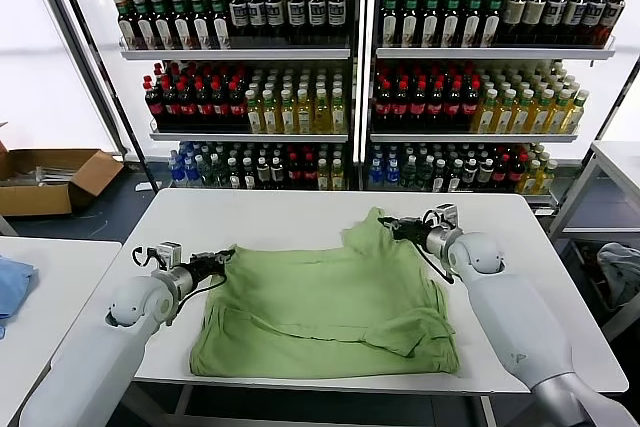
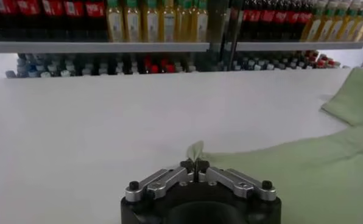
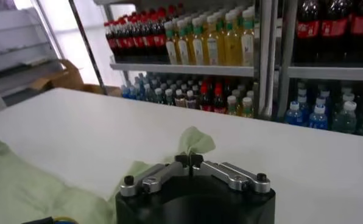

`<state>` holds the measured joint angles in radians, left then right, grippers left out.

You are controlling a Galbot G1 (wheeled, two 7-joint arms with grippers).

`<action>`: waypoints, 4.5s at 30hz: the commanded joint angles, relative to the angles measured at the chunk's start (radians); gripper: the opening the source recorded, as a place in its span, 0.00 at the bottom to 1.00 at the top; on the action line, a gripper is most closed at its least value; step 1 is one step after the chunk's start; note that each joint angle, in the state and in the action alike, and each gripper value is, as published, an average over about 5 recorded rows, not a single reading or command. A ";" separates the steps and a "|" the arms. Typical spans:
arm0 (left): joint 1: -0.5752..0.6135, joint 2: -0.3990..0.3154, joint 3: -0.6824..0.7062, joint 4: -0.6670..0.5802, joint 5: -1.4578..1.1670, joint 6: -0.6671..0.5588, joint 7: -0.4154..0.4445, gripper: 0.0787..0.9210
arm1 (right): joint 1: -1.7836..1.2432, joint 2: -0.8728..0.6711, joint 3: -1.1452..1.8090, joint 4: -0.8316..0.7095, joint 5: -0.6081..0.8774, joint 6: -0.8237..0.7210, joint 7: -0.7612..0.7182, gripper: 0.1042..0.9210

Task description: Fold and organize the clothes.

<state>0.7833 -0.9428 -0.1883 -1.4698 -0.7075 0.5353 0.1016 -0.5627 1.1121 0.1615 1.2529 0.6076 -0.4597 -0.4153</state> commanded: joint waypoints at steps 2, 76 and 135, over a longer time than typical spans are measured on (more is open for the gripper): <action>0.130 0.017 -0.091 -0.266 -0.052 -0.015 -0.109 0.03 | -0.242 -0.078 0.150 0.340 0.113 -0.010 0.031 0.00; 0.771 -0.195 -0.112 -0.543 0.244 -0.225 -0.567 0.56 | -1.103 0.014 0.768 0.711 0.109 0.265 0.065 0.88; 0.547 -0.060 -0.014 -0.547 0.338 -0.223 -0.313 0.03 | -1.145 0.059 0.732 0.796 0.080 0.258 0.059 0.88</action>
<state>1.3871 -0.9324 -0.4580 -2.0654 -0.4434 0.2888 -0.2124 -1.6986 1.1665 0.8945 2.0426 0.6923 -0.2010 -0.3560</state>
